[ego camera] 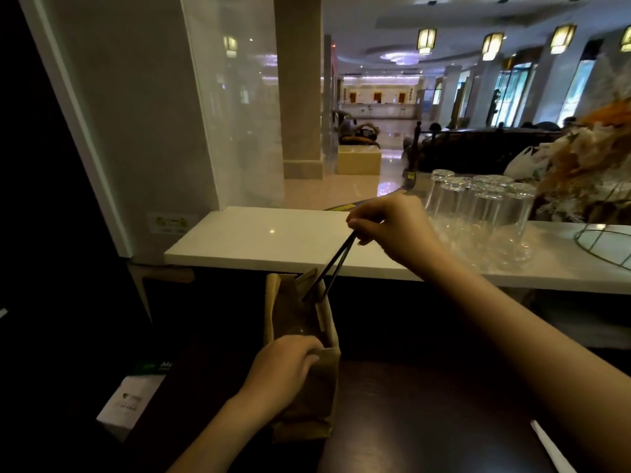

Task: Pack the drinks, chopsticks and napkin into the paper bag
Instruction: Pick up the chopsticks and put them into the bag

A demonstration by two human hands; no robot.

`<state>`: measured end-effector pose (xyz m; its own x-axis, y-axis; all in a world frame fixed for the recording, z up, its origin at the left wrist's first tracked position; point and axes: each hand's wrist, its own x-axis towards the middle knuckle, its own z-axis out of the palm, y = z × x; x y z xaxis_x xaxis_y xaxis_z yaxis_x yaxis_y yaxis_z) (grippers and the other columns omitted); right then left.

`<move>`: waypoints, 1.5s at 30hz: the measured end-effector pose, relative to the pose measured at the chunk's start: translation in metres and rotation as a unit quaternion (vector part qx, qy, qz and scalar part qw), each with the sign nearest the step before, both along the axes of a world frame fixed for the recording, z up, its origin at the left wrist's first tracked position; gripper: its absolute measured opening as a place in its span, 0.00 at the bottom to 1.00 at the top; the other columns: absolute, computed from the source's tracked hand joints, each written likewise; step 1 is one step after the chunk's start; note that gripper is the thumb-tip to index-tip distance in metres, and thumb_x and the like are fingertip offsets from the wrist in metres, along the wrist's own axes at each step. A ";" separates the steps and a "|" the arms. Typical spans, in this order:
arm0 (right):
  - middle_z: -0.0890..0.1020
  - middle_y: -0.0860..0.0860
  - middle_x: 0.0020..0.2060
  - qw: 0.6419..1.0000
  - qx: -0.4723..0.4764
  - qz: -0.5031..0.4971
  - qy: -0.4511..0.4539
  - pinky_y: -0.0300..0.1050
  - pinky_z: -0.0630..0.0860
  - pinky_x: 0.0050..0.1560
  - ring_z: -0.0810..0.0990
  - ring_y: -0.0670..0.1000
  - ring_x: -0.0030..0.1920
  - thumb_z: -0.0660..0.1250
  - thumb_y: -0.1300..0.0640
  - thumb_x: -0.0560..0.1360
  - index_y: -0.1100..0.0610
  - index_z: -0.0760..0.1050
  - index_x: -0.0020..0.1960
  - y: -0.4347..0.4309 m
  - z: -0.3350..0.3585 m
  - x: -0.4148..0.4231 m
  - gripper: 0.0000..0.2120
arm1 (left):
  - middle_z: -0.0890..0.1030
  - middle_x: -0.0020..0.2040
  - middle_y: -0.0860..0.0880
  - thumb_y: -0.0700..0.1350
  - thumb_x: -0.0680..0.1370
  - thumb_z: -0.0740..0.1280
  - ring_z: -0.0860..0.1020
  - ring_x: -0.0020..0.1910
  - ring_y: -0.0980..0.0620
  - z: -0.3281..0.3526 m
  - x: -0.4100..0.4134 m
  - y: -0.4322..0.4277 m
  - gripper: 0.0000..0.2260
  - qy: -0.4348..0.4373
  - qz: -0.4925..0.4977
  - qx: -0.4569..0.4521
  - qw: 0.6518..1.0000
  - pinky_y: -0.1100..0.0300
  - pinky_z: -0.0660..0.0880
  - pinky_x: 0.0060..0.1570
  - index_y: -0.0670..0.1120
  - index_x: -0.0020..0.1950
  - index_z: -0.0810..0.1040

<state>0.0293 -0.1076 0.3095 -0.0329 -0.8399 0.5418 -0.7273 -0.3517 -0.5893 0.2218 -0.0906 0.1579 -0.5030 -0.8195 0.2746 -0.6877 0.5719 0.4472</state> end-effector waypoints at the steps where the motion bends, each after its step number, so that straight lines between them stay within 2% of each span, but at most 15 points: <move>1: 0.85 0.60 0.38 1.000 0.005 0.018 0.006 0.29 0.76 0.35 0.80 0.45 0.28 0.68 0.63 0.73 0.62 0.82 0.45 -0.005 -0.006 0.006 0.05 | 0.80 0.51 0.55 0.46 0.78 0.61 0.75 0.53 0.58 0.002 0.003 -0.001 0.07 -0.007 -0.014 -0.009 1.000 0.64 0.72 0.50 0.54 0.51 0.78; 3: 0.85 0.57 0.41 0.998 0.021 0.054 0.035 0.27 0.74 0.35 0.78 0.41 0.29 0.68 0.62 0.73 0.62 0.82 0.47 -0.016 -0.021 0.019 0.06 | 0.81 0.52 0.54 0.46 0.78 0.61 0.76 0.54 0.58 0.006 0.014 -0.005 0.08 -0.013 -0.035 -0.021 0.999 0.64 0.72 0.52 0.53 0.52 0.78; 7: 0.84 0.55 0.45 0.984 0.046 0.105 0.133 0.35 0.70 0.43 0.76 0.44 0.36 0.67 0.61 0.73 0.60 0.82 0.49 -0.029 -0.050 0.036 0.07 | 0.81 0.52 0.55 0.46 0.77 0.62 0.75 0.53 0.60 0.015 0.044 -0.016 0.09 -0.050 -0.100 -0.028 0.993 0.70 0.68 0.52 0.55 0.55 0.78; 10: 0.84 0.55 0.46 0.979 0.052 0.133 0.143 0.38 0.73 0.46 0.80 0.50 0.43 0.67 0.61 0.74 0.60 0.82 0.49 -0.033 -0.066 0.047 0.07 | 0.80 0.50 0.59 0.49 0.77 0.63 0.73 0.49 0.68 0.017 0.069 -0.022 0.08 -0.100 -0.127 -0.031 0.986 0.79 0.62 0.49 0.57 0.54 0.78; 15: 0.84 0.55 0.47 0.964 0.071 0.179 0.182 0.41 0.75 0.51 0.80 0.51 0.48 0.66 0.62 0.74 0.62 0.81 0.49 -0.039 -0.092 0.071 0.08 | 0.75 0.46 0.66 0.52 0.76 0.62 0.69 0.48 0.76 0.014 0.092 -0.019 0.09 -0.098 -0.133 0.013 0.986 0.81 0.63 0.49 0.57 0.54 0.78; 18: 0.83 0.56 0.47 0.958 0.088 0.182 0.202 0.40 0.73 0.52 0.79 0.51 0.50 0.65 0.64 0.74 0.63 0.81 0.48 -0.045 -0.108 0.081 0.07 | 0.75 0.46 0.68 0.57 0.76 0.60 0.70 0.51 0.74 0.013 0.096 -0.015 0.11 -0.080 -0.136 0.039 0.987 0.79 0.66 0.51 0.60 0.56 0.76; 23: 0.82 0.59 0.46 0.954 0.147 0.129 0.226 0.53 0.76 0.50 0.79 0.57 0.46 0.61 0.66 0.73 0.64 0.78 0.46 -0.065 -0.133 0.099 0.08 | 0.80 0.49 0.60 0.54 0.77 0.60 0.73 0.52 0.69 0.013 0.097 -0.012 0.10 -0.049 -0.155 0.045 0.986 0.72 0.69 0.53 0.56 0.54 0.79; 27: 0.77 0.57 0.37 0.945 0.214 0.100 0.224 0.49 0.75 0.40 0.77 0.57 0.38 0.60 0.67 0.74 0.59 0.72 0.36 -0.076 -0.158 0.108 0.09 | 0.81 0.48 0.59 0.59 0.76 0.57 0.74 0.50 0.68 0.009 0.098 -0.013 0.14 -0.039 -0.142 0.045 0.988 0.71 0.71 0.52 0.56 0.52 0.79; 28: 0.76 0.56 0.36 0.945 0.227 0.096 0.215 0.48 0.74 0.39 0.77 0.56 0.37 0.60 0.66 0.73 0.56 0.71 0.36 -0.079 -0.161 0.110 0.10 | 0.81 0.48 0.59 0.60 0.75 0.55 0.74 0.50 0.67 0.008 0.098 -0.015 0.16 -0.027 -0.123 0.045 0.991 0.71 0.70 0.52 0.56 0.51 0.79; 30: 0.80 0.58 0.39 0.945 0.247 0.093 0.190 0.48 0.75 0.40 0.78 0.57 0.38 0.61 0.66 0.73 0.56 0.76 0.38 -0.085 -0.163 0.114 0.09 | 0.82 0.48 0.58 0.60 0.76 0.54 0.74 0.49 0.67 0.006 0.095 -0.025 0.17 0.016 -0.057 0.019 0.998 0.72 0.68 0.54 0.56 0.50 0.79; 33: 0.83 0.59 0.44 0.944 0.270 0.088 0.170 0.44 0.72 0.39 0.77 0.52 0.37 0.62 0.64 0.74 0.62 0.80 0.44 -0.092 -0.164 0.121 0.07 | 0.82 0.52 0.55 0.51 0.77 0.60 0.75 0.54 0.61 0.003 0.086 -0.051 0.10 0.001 0.028 -0.052 0.998 0.64 0.63 0.63 0.53 0.52 0.80; 36: 0.83 0.59 0.47 0.930 0.304 0.091 0.185 0.47 0.77 0.45 0.80 0.56 0.46 0.61 0.63 0.74 0.63 0.79 0.48 -0.096 -0.164 0.125 0.09 | 0.70 0.69 0.56 0.53 0.76 0.61 0.62 0.70 0.56 -0.011 0.085 -0.068 0.17 -0.068 0.072 0.004 0.995 0.60 0.55 0.67 0.53 0.64 0.73; 38: 0.82 0.60 0.50 0.909 0.333 0.108 0.225 0.50 0.77 0.51 0.79 0.58 0.50 0.62 0.63 0.75 0.64 0.80 0.51 -0.098 -0.161 0.127 0.10 | 0.62 0.74 0.56 0.55 0.75 0.61 0.55 0.72 0.59 -0.021 0.090 -0.070 0.23 -0.073 0.076 0.043 0.994 0.61 0.51 0.66 0.54 0.70 0.65; 41: 0.79 0.60 0.57 0.865 0.379 0.139 0.298 0.49 0.74 0.56 0.77 0.59 0.56 0.64 0.62 0.75 0.64 0.77 0.58 -0.098 -0.156 0.130 0.13 | 0.54 0.75 0.58 0.56 0.74 0.62 0.48 0.67 0.67 -0.030 0.099 -0.067 0.29 -0.052 0.050 0.083 0.994 0.63 0.49 0.65 0.55 0.73 0.55; 45: 0.77 0.56 0.60 0.856 0.418 0.147 0.266 0.46 0.73 0.55 0.75 0.56 0.60 0.69 0.60 0.72 0.58 0.72 0.64 -0.097 -0.158 0.126 0.21 | 0.45 0.69 0.68 0.56 0.74 0.63 0.44 0.67 0.68 -0.031 0.109 -0.063 0.32 -0.039 0.030 0.112 0.992 0.62 0.49 0.67 0.57 0.74 0.49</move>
